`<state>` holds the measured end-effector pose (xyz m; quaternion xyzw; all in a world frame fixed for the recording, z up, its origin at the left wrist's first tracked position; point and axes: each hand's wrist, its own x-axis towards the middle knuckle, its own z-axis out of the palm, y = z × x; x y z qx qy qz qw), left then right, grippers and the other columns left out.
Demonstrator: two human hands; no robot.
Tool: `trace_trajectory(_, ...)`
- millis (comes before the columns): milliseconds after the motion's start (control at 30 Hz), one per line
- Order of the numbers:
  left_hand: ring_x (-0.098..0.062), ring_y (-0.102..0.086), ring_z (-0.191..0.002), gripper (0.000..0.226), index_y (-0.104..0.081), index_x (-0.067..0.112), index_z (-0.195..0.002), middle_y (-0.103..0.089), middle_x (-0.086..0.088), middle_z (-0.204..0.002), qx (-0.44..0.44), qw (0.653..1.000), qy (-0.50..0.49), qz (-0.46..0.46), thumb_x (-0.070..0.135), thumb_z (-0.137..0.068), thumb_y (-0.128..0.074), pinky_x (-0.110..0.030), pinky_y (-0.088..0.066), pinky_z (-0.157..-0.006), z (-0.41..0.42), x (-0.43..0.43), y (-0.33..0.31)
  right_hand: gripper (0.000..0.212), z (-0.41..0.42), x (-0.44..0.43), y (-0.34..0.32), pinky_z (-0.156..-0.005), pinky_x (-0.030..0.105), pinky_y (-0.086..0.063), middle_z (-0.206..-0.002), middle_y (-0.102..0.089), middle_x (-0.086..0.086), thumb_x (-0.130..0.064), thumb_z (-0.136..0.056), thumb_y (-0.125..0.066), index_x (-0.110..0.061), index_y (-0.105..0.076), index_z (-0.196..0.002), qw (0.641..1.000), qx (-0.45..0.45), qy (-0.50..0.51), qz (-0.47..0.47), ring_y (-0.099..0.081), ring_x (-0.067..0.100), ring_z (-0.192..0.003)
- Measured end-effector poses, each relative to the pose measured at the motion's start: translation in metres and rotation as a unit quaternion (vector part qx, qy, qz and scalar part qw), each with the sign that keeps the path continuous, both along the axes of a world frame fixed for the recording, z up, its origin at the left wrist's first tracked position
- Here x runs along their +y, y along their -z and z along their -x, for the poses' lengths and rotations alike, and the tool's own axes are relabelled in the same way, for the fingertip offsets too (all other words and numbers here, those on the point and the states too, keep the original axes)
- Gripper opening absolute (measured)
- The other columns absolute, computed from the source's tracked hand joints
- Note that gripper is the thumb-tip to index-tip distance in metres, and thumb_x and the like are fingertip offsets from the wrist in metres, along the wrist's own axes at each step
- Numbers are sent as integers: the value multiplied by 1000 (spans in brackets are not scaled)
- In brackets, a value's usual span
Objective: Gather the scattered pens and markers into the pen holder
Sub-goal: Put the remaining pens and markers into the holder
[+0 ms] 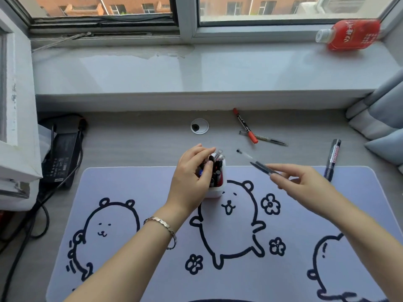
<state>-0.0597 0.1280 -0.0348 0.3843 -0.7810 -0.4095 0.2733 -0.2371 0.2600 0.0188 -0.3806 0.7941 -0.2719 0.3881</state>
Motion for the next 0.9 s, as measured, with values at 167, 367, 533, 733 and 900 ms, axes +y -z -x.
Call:
trace_trajectory(167,-2,-38,-120,29,-61,15,-116,-50,14,-112,-12,1000,2,-6,6,-90,-50,4,-23,-95,-1,0,-1,18,-11,-2,-32,-64,16,-44,-86,-66,-8,-37,-89,-52,-50,-62,-84,989,90,-97,-72,-60,3,-77)
trace_trajectory(367,-1,-38,-118,29,-61,13,-116,-50,11,-111,-10,1000,2,-9,7,-91,-49,4,-23,-95,-1,0,-1,28,-32,-46,-42,-65,34,-49,-84,-69,16,-15,-88,-41,-9,-68,-95,952,178,-206,-137,-58,28,-72)
trace_trajectory(533,-2,-37,-119,30,-59,13,-119,-50,10,-111,-8,1000,10,-9,10,-92,-47,-17,-29,-102,-2,0,-2,16,-44,-78,-40,-61,27,-49,-79,-67,7,-16,-84,-57,-9,-65,-96,948,206,-220,-103,-61,26,-76)
trace_trajectory(733,-2,-37,-119,29,-59,14,-119,-50,10,-111,-2,1000,9,-13,9,-92,-47,-19,-29,-103,-1,0,-4,21,-34,-72,-53,-45,0,-37,-70,-53,-14,-10,-80,-53,-22,-70,-85,972,168,-165,-7,-49,-3,-60)
trace_trajectory(900,0,-37,-118,30,-60,14,-118,-51,10,-111,2,1000,11,-26,16,-92,-44,-1,-23,-97,-2,-1,-5,26,-38,-69,-50,-66,20,-41,-83,-64,-8,-7,-85,-51,-21,-70,-93,956,237,-170,18,-52,9,-72)
